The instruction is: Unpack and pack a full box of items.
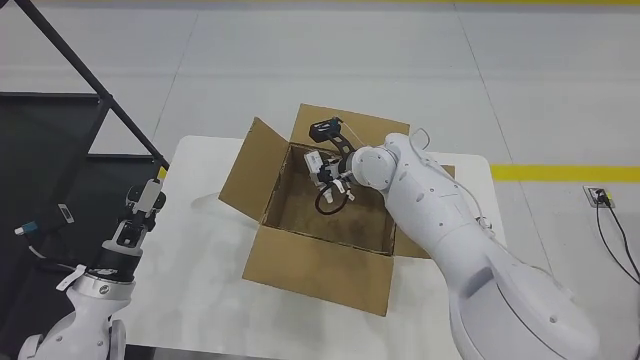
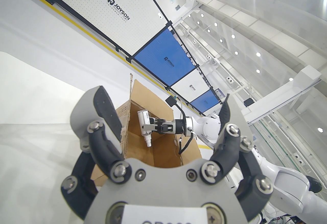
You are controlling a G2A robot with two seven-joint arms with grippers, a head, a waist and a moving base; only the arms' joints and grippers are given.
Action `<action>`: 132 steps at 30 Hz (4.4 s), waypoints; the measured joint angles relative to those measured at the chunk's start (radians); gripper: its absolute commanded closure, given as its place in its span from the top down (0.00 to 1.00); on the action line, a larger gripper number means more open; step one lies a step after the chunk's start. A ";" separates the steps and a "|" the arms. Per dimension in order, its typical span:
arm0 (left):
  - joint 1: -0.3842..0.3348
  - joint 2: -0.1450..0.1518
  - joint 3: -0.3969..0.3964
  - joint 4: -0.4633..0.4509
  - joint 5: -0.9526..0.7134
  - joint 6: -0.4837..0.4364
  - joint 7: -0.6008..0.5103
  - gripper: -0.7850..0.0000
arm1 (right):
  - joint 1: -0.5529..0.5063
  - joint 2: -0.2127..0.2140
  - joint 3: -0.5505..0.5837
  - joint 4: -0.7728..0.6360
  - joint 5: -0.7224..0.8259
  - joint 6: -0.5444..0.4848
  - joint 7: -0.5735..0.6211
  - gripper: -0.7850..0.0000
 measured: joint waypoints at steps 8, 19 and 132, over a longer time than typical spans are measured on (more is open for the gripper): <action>0.000 0.000 0.000 0.000 0.000 0.000 0.000 1.00 | 0.000 0.000 0.000 0.000 0.000 0.000 0.000 0.00; 0.000 0.000 0.000 0.000 0.000 0.000 0.000 1.00 | 0.000 0.000 0.000 0.000 0.000 0.000 0.000 0.36; 0.000 0.000 0.000 0.000 0.000 0.000 0.000 1.00 | -1.069 0.574 1.196 -1.151 -0.392 0.433 0.375 0.93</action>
